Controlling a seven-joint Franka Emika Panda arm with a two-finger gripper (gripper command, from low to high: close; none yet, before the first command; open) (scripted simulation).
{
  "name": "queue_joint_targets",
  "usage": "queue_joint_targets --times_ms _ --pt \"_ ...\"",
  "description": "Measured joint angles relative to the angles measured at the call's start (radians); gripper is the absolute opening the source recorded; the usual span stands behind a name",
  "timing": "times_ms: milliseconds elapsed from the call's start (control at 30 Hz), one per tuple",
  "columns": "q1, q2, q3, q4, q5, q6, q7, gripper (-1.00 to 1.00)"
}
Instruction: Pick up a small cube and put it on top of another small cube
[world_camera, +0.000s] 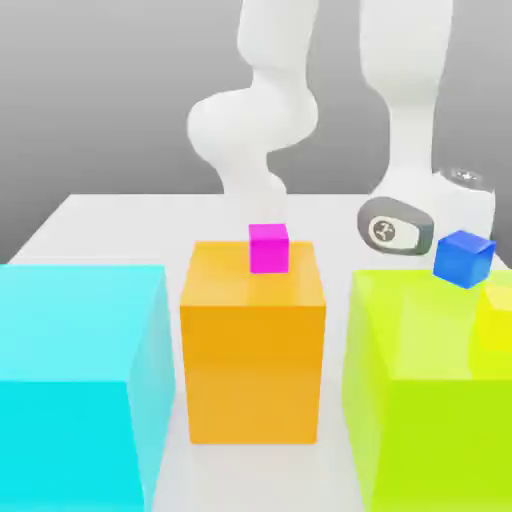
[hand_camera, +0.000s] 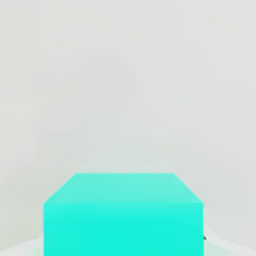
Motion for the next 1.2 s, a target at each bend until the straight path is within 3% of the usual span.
queue_joint_targets --times_ms 233,467,900,1200 --pt "-0.086 -0.127 0.123 -0.02 0.142 -0.098 -0.102 -1.0" --pt "-0.08 -0.23 0.148 -0.042 0.249 -0.189 -0.169 -1.0" --pt "-0.026 -0.36 0.136 0.33 0.305 -0.72 -0.128 -1.0" --pt "-0.056 -0.545 0.009 0.362 0.26 -0.924 -0.493 -1.0"
